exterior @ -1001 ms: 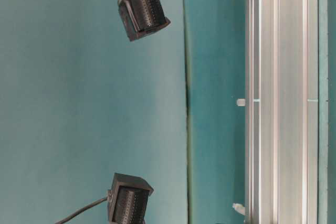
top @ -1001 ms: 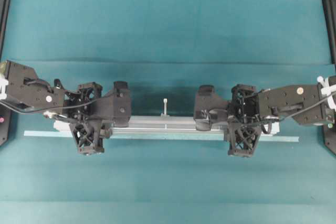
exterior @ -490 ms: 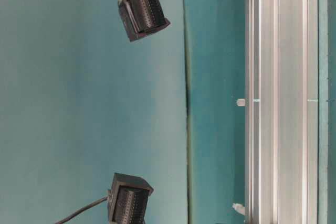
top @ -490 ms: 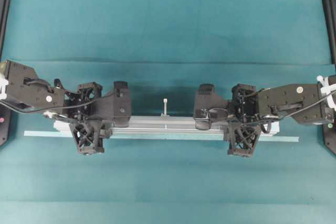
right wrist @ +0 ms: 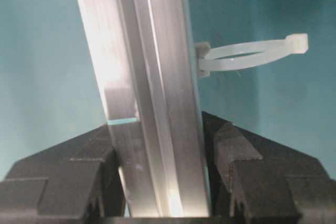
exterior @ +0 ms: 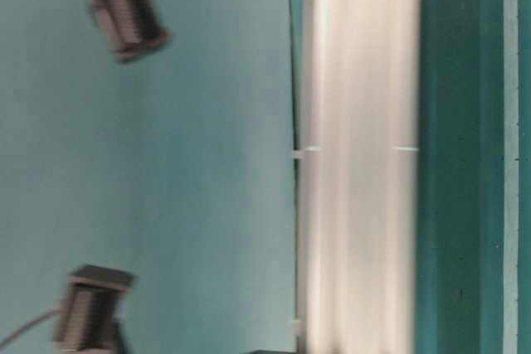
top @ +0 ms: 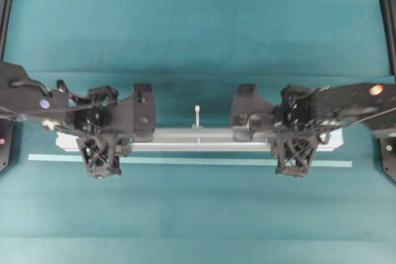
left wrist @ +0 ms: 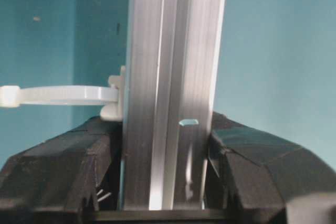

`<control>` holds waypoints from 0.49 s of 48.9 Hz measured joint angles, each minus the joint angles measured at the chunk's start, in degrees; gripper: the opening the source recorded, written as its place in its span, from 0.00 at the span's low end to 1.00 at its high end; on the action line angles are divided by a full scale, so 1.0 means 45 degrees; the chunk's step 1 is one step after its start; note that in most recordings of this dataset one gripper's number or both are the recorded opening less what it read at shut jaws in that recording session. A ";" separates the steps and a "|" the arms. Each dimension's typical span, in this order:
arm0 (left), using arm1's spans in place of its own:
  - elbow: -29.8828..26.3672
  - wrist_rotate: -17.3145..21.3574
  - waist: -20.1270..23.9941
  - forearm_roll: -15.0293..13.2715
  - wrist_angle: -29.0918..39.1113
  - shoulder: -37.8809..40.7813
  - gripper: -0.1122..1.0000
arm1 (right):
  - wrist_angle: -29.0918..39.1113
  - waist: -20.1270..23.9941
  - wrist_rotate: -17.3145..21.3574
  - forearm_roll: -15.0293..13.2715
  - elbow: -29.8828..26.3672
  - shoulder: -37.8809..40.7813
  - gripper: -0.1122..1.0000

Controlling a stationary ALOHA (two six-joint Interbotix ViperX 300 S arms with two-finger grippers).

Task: Lift the large metal rail with both hands.
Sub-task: 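Lift the rail upward off the table with both grippers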

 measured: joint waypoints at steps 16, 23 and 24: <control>-0.1563 0.0000 0.0137 0.0000 0.2715 -0.1680 0.43 | 0.2520 -0.0117 0.0000 0.0332 -0.1504 -0.1484 0.46; -0.2441 0.0000 0.0156 -0.0059 0.3770 -0.2031 0.43 | 0.3730 -0.0137 -0.0020 0.0723 -0.2422 -0.1680 0.46; -0.2598 0.0000 0.0156 -0.0059 0.3945 -0.2051 0.43 | 0.3887 -0.0156 0.0000 0.0801 -0.2539 -0.1699 0.46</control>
